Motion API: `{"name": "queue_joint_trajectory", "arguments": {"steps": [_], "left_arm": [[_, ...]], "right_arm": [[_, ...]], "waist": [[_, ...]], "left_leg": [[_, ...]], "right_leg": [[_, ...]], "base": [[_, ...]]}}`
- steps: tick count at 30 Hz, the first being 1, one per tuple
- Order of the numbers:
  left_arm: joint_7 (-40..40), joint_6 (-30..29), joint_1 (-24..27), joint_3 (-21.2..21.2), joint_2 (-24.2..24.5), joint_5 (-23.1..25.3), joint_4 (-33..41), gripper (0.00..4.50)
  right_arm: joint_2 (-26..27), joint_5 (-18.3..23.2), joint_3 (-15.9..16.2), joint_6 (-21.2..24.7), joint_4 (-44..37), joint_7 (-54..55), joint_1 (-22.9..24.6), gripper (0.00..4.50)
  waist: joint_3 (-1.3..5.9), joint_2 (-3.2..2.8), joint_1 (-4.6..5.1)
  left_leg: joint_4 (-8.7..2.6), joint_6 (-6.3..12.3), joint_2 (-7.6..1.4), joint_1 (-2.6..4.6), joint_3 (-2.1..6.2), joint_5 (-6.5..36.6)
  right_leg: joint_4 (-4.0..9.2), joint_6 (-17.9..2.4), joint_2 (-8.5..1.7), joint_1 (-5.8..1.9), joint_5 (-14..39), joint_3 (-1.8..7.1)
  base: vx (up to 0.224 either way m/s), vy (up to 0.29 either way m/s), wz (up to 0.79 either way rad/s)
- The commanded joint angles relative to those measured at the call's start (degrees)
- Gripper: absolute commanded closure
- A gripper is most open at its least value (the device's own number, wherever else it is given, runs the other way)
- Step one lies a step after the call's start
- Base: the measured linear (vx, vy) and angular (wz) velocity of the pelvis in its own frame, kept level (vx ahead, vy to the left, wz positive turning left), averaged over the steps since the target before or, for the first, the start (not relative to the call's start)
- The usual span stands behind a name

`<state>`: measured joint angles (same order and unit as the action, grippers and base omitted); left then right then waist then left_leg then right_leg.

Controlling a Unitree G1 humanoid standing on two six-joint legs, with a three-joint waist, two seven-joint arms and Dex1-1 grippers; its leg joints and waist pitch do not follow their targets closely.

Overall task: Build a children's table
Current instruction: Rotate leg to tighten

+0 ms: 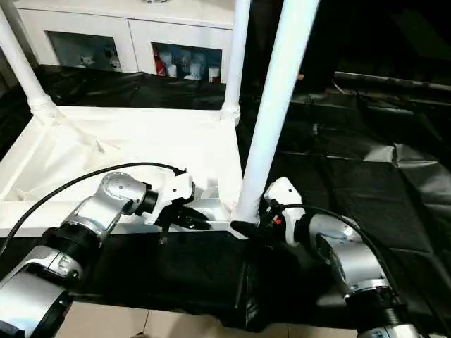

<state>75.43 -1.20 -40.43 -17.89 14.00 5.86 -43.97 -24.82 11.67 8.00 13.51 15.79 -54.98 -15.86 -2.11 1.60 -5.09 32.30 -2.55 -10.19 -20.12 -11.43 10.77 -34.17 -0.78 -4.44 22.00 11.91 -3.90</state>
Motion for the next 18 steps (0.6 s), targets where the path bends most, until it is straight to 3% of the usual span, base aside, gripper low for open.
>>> {"name": "queue_joint_trajectory", "arguments": {"steps": [1,8,12,16,18], "left_arm": [[2.82,0.02,1.85,-1.11,-1.11,-2.25,-0.41,4.5],[2.89,-0.55,2.06,-1.27,-0.94,-1.94,0.07,4.5],[0.53,-2.24,1.95,-0.99,-1.32,-1.08,-0.59,4.5],[-7.27,-4.76,0.24,0.82,-3.65,-0.17,-4.36,4.5],[-11.29,-5.77,-0.55,1.56,-4.77,0.27,-5.85,4.5]], "right_arm": [[0.27,-0.3,0.43,-0.07,0.72,0.11,-0.76,1.33],[0.54,-0.16,0.32,-0.51,1.99,-0.17,-1.11,1.72],[2.97,-0.49,-2.25,-0.18,5.01,5.97,-1.5,1.78],[7.51,-2.36,-5.12,-0.64,9.8,17.98,-2.5,1.78],[9.65,-2.79,-6.12,-0.3,11.04,22.79,-2.66,1.78]], "waist": [[2.54,0.93,-0.04],[2.65,0.93,-0.06],[2.6,0.88,0.13],[2.35,0.78,1.05],[2.25,0.79,1.44]], "left_leg": [[-3.03,4.79,-3.6,0.16,1.43,7.92],[-2.99,4.69,-3.62,0.16,1.48,7.77],[-2.98,4.6,-3.59,0.15,1.44,7.98],[-3.4,1.71,-3.42,0.35,1.76,11.54],[-3.45,1.2,-3.5,0.41,1.79,12.64]], "right_leg": [[3.9,-12.83,-4.93,-2.44,7.69,3.05],[3.76,-12.92,-4.92,-2.56,7.31,3.04],[3.79,-13.06,-4.91,-2.45,7.69,3.05],[4.68,-11.46,-4.99,-2.15,15.92,2.94],[4.81,-11.16,-4.91,-1.94,17.12,3.03]], "base": [[0.0,0.0,0.0],[0.0,0.0,0.0],[0.0,0.0,0.0],[0.0,0.0,0.0],[0.0,0.0,0.0]]}}
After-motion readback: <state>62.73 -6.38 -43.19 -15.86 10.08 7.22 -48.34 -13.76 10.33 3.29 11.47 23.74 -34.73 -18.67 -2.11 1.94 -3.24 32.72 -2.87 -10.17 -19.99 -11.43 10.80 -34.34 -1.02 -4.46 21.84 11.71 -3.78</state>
